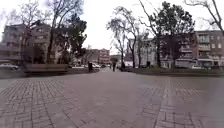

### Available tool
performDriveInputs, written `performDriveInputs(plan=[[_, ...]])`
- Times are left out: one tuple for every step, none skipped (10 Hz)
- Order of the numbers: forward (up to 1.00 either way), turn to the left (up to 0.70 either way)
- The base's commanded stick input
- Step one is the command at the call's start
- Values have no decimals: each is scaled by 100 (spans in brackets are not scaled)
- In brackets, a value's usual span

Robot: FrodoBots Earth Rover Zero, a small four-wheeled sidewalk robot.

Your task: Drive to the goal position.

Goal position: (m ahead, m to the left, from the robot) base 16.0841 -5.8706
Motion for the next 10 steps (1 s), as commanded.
performDriveInputs(plan=[[70,0],[70,0],[70,0],[70,0],[70,0],[70,0],[70,0],[70,0],[70,0],[70,0]])
